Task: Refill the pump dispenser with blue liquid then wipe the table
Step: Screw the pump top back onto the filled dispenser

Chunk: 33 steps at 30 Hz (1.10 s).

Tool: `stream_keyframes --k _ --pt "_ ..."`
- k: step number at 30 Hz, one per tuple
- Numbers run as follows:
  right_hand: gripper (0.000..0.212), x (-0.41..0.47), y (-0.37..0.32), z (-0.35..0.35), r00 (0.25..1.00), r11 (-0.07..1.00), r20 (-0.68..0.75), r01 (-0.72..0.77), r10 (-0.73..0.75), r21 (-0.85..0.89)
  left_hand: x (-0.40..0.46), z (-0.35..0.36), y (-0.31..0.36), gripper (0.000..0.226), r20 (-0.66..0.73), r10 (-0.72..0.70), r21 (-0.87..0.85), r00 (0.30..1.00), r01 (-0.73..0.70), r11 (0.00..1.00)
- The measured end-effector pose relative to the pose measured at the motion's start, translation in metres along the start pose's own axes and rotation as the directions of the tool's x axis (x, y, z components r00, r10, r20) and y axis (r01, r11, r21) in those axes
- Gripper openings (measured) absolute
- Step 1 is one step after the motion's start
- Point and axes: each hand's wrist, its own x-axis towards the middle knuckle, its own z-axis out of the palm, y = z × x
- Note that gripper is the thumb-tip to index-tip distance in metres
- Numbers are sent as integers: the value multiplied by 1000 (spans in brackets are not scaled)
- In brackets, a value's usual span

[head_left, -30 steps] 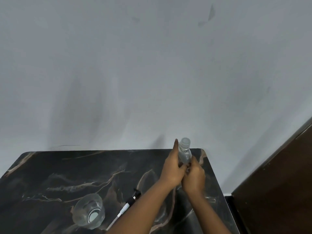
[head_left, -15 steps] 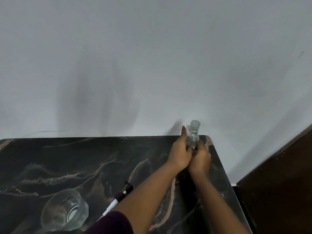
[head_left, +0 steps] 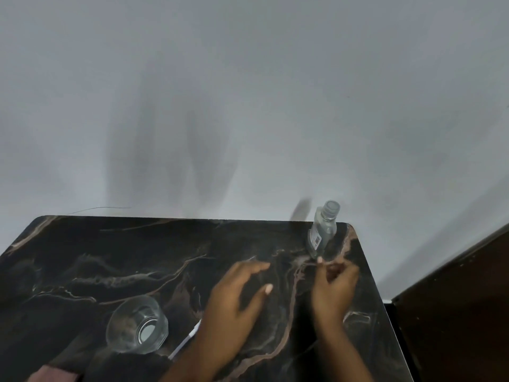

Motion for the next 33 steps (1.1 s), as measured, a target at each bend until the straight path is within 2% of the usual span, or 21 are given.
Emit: stream_keyframes --k 2,4,6,8,10,11,13,15,18,23,26,30,33 --pt "20 -29 2 4 979 991 162 130 -122 -40 -30 -24 -2 25 -79 5 21 997 -4 1000" --pt "26 -50 0 13 878 957 406 290 -253 -32 -57 -41 -12 31 -125 24 81 992 -14 997" --pt "35 -63 -5 24 690 899 645 437 -329 -9 -77 -52 -26 41 -149 56 171 987 -30 985" --pt "49 -71 -8 35 472 821 815 571 -337 8 -91 -58 -41 57 -161 86 246 983 -45 968" --pt "58 -77 -7 47 313 729 896 684 -316 18 -103 -58 -53 68 -155 75 263 985 -32 964" --pt "59 -80 -6 52 259 682 916 731 -307 22 -109 -56 -58 69 -147 51 248 988 -13 969" --pt "56 -85 -2 60 192 594 939 804 -286 16 -119 -49 -68 70 -151 -10 183 988 38 982" --pt "50 -86 2 64 167 506 947 862 -273 -6 -123 -42 -75 71 -160 -76 139 984 98 985" --pt "39 -86 6 64 185 435 941 899 -282 -47 -120 -33 -85 79 -143 -132 79 981 144 986" --pt "30 -82 9 48 343 453 863 878 -372 -154 -113 -17 -103 85 -110 -236 -8 965 237 972" --pt "29 -77 5 26 477 580 780 793 -405 -185 -109 -10 -109 79 -31 -244 -28 969 243 970" --pt "27 -76 -7 -7 673 803 642 577 -366 -146 -105 -2 -109 58 4 -306 -116 952 304 946" --pt "30 -79 -21 -26 749 892 585 442 -310 -94 -104 -1 -107 42 -6 -343 -125 939 339 932"
